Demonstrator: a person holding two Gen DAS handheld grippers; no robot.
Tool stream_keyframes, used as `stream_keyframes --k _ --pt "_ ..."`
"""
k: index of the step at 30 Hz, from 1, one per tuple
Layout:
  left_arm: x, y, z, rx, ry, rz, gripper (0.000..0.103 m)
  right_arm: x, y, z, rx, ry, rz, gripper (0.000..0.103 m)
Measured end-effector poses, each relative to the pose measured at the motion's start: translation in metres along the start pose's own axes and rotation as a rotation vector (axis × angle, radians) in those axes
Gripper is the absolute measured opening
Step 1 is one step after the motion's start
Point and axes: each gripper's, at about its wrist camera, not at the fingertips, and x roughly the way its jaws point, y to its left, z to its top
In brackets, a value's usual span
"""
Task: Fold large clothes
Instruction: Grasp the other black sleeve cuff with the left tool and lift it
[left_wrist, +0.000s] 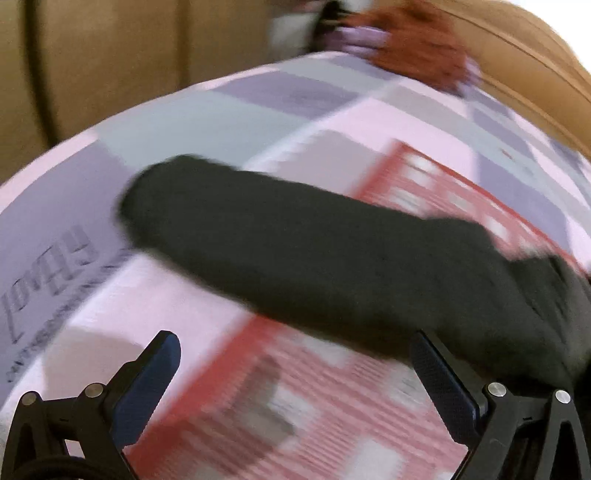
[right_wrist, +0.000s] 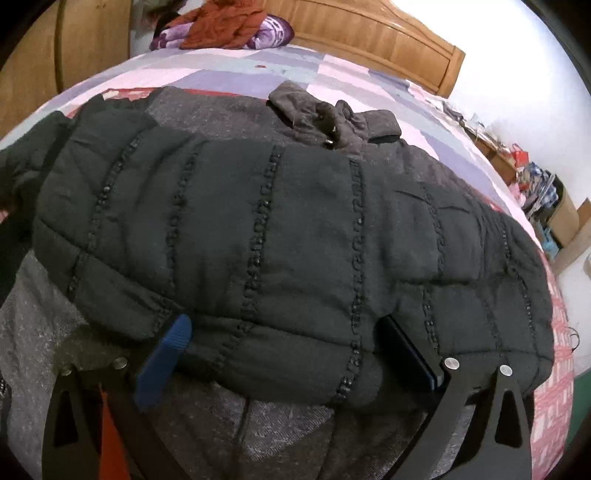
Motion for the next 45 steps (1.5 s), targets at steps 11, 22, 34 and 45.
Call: stream_keyframes --k 11,22,34,45 --pt "0.098 0.07 0.043 -0.249 0.142 -0.038 0.101 -0.001 0.004 -0.005 -0.007 -0.031 -0.028 0.103" --pt "0.146 0.045 0.068 -0.299 0.147 -0.115 0.014 -0.003 0.004 -0.008 -0.003 -0.035 -0.022 0.103" --pt "0.034 -0.056 0.119 0.016 -0.144 -0.205 0.009 -0.003 0.003 -0.009 -0.005 -0.035 -0.026 0.103" --pt "-0.05 -0.252 0.097 0.358 -0.248 -0.453 0.009 -0.034 -0.002 0.007 -0.029 -0.076 -0.007 0.103"
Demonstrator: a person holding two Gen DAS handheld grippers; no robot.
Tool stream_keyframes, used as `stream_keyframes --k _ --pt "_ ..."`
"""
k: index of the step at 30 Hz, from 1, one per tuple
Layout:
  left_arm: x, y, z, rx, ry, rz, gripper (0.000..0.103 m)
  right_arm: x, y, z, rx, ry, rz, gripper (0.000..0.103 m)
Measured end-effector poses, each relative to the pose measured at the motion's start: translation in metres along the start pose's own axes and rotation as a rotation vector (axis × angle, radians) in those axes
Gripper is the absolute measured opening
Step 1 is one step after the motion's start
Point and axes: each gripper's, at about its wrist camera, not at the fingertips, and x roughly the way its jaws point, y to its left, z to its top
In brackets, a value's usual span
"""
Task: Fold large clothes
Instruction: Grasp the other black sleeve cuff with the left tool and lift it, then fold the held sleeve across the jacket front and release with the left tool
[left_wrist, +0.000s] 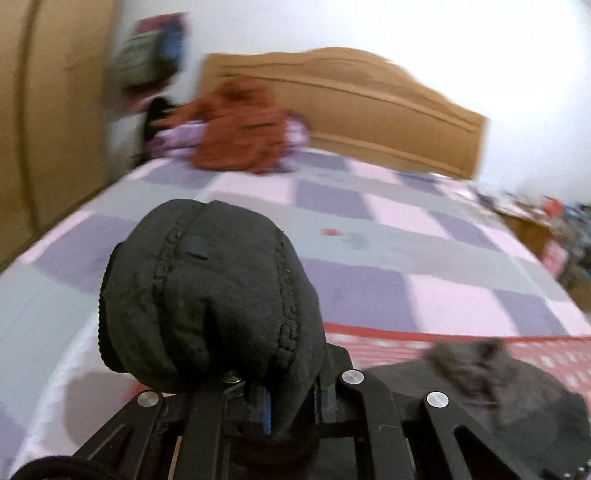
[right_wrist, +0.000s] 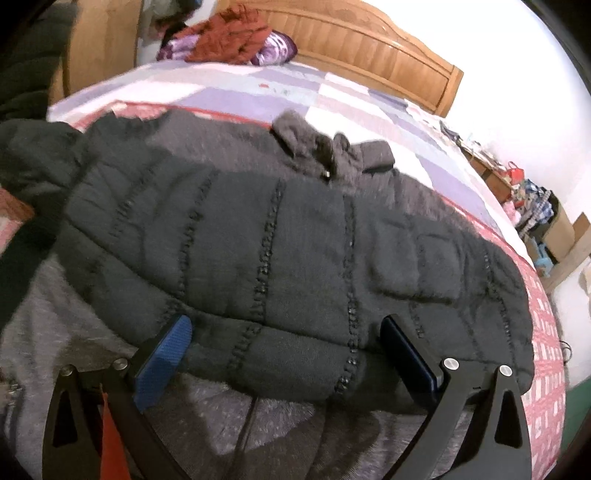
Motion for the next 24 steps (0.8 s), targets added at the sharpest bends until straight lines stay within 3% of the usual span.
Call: stream_keyframes --k 4,10,18,21,24 --pt "0.019 -0.095 -0.012 0.096 0.033 -0.125 0.009 -0.028 -0.019 -0.003 0.028 -0.051 0.027 0.103" --pt "0.052 -0.231 -0.07 0.217 0.136 -0.257 0.009 -0.063 -0.066 -0.029 0.11 -0.071 0.041 0.103" --pt "0.093 -0.345 -0.172 0.41 0.315 -0.272 0.012 -0.091 -0.141 -0.087 0.187 -0.011 -0.007 0.103" --pt "0.1 -0.363 -0.191 0.443 0.347 -0.257 0.022 -0.095 -0.165 -0.104 0.22 0.014 -0.026 0.103" --pt "0.091 -0.382 -0.195 0.499 0.31 -0.25 0.043 -0.099 -0.184 -0.117 0.256 0.026 -0.036 0.103"
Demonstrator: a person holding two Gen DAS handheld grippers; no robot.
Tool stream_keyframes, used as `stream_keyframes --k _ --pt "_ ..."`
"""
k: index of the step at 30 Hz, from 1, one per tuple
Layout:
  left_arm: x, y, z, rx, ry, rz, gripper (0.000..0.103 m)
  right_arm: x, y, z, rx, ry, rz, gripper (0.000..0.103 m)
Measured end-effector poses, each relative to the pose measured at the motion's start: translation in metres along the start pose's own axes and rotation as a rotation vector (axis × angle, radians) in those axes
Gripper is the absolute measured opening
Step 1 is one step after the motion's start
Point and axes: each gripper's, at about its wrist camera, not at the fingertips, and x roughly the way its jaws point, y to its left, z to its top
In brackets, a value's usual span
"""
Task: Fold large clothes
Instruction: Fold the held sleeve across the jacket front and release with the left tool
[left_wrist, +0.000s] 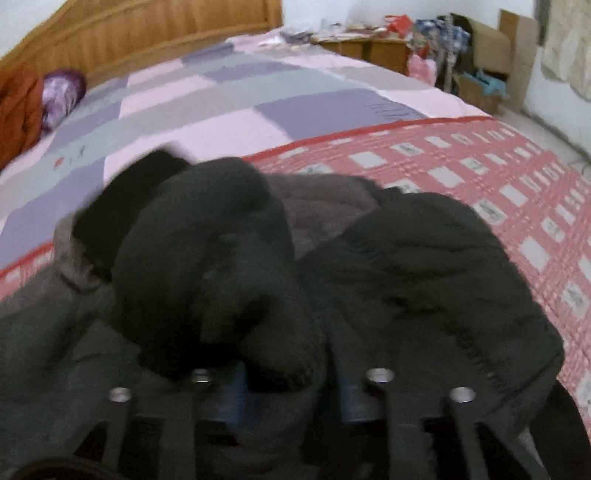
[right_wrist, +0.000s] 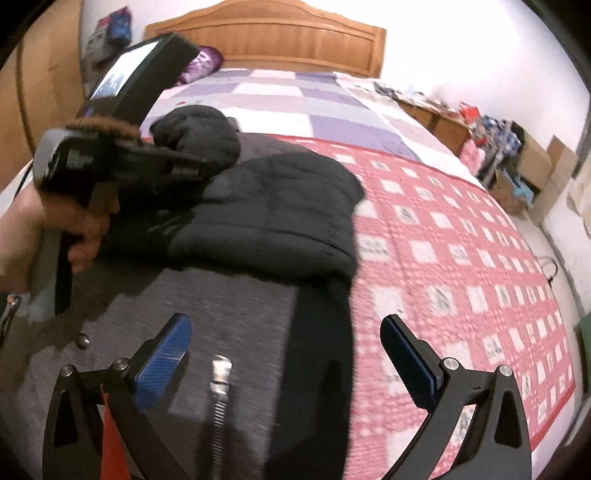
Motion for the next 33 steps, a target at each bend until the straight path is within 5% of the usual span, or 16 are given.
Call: stream_keyframes --k 3,5,10,13,16,22,29,33 --pt "-0.014 -0.029 0.008 0.089 -0.073 0.023 0.058 -0.003 -0.015 -0.005 0.024 -0.002 -0.018 0.103" --pt "-0.023 -0.044 0.013 0.118 -0.104 -0.053 0.06 -0.005 -0.025 -0.006 0.05 -0.008 -0.039 0.103" --pt "-0.053 -0.038 0.012 0.026 -0.124 -0.149 0.06 -0.012 -0.042 -0.003 0.094 -0.016 -0.087 0.103" --pt "-0.079 -0.01 -0.002 -0.061 -0.163 -0.082 0.06 -0.011 -0.046 0.005 0.099 -0.026 -0.108 0.103" --pt "-0.104 0.039 -0.027 -0.145 -0.183 0.086 0.06 -0.01 -0.048 0.015 0.086 -0.046 -0.123 0.103" --pt "-0.118 0.154 -0.061 -0.297 -0.089 0.381 0.06 0.004 -0.025 0.053 0.033 -0.1 -0.075 0.103" --pt "-0.062 0.208 -0.056 -0.363 0.058 0.402 0.06 0.048 0.045 0.129 -0.018 -0.171 0.001 0.103" --pt "-0.021 0.226 -0.078 -0.412 0.186 0.375 0.064 0.096 0.098 0.155 -0.152 -0.1 0.016 0.103"
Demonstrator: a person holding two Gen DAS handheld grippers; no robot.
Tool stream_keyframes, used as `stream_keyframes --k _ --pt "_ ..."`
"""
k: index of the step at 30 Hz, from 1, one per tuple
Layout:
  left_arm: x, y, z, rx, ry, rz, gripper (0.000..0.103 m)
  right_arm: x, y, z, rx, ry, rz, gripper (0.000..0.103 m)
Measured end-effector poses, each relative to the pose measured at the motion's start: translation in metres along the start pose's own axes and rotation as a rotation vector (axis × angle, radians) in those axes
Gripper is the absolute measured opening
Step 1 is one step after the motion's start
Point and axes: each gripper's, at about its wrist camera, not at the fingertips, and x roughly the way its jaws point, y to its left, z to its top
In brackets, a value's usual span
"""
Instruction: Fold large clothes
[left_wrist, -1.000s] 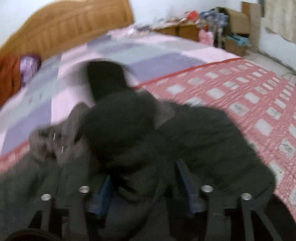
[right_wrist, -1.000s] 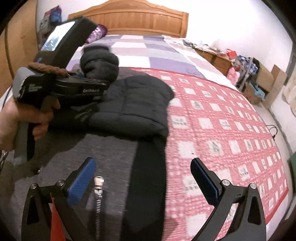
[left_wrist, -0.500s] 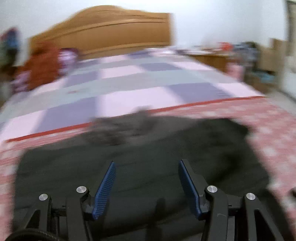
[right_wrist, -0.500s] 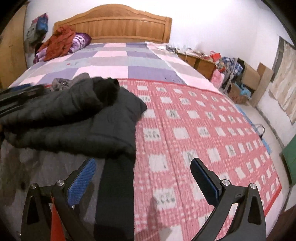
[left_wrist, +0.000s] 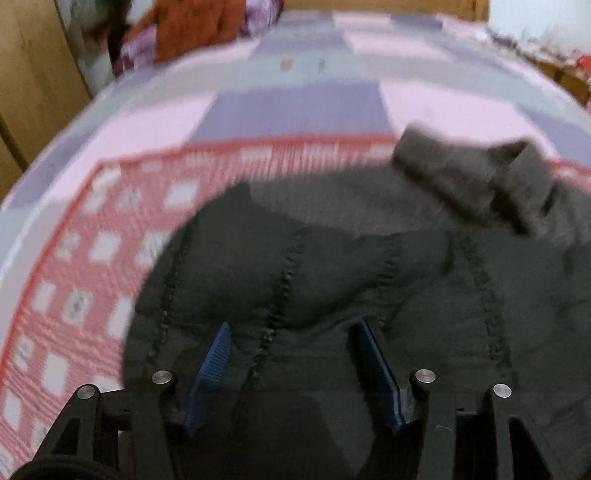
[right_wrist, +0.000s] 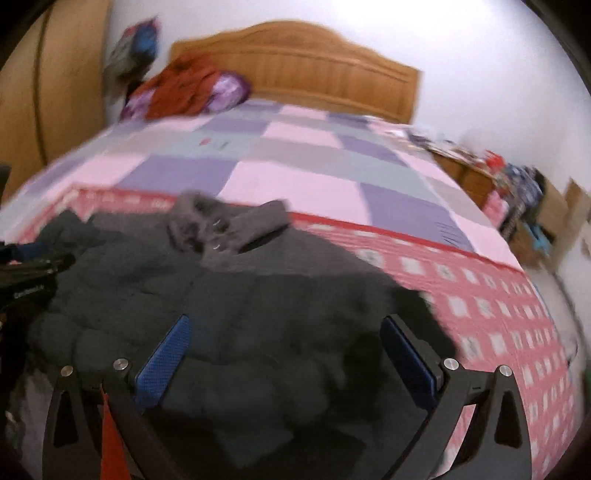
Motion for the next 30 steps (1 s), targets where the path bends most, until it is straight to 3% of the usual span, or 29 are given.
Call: stream_keyframes --k 2,3,4,5,6,9,15,19,22,24,26,28,30 --pt "0.009 0.003 -0.006 0.014 -0.006 -0.032 0.068 0.032 -0.007 -0.009 -0.051 0.07 -0.136 0.102" --pt "0.011 0.004 -0.008 0.017 -0.012 -0.052 0.071 0.053 -0.032 -0.02 0.001 0.155 -0.191 0.103" --pt "0.013 0.002 -0.009 0.027 -0.012 -0.08 0.071 0.063 -0.055 -0.03 0.08 0.202 -0.185 0.102" --pt "0.014 -0.002 -0.01 0.048 -0.016 -0.083 0.072 0.072 -0.096 -0.047 0.243 0.246 -0.105 0.103" --pt "0.017 -0.006 -0.011 0.072 -0.024 -0.066 0.072 0.075 -0.107 -0.053 0.277 0.252 -0.062 0.103" --pt "0.023 -0.002 -0.013 0.051 -0.019 -0.081 0.073 0.071 -0.086 -0.048 0.099 0.193 -0.135 0.103" --pt "0.011 0.002 -0.005 0.114 -0.029 -0.109 0.075 0.081 -0.097 -0.051 0.141 0.205 -0.063 0.103" --pt "-0.025 0.016 -0.006 0.104 -0.116 -0.164 0.074 0.069 -0.098 -0.041 0.151 0.189 -0.063 0.103" --pt "-0.051 0.03 -0.003 0.076 -0.209 -0.189 0.074 0.03 -0.082 -0.029 0.104 0.064 -0.122 0.103" --pt "-0.056 0.037 0.005 0.036 -0.249 -0.178 0.074 0.003 -0.064 -0.018 0.09 -0.042 -0.104 0.103" --pt "-0.05 0.038 0.014 0.003 -0.233 -0.174 0.074 -0.007 -0.037 -0.005 0.079 -0.086 -0.036 0.103" --pt "-0.033 0.031 0.021 0.003 -0.186 -0.154 0.074 0.0 -0.006 0.007 0.051 -0.066 0.038 0.103" --pt "-0.004 0.023 0.026 0.021 -0.084 -0.098 0.074 0.015 0.024 0.016 0.003 -0.03 0.081 0.103"
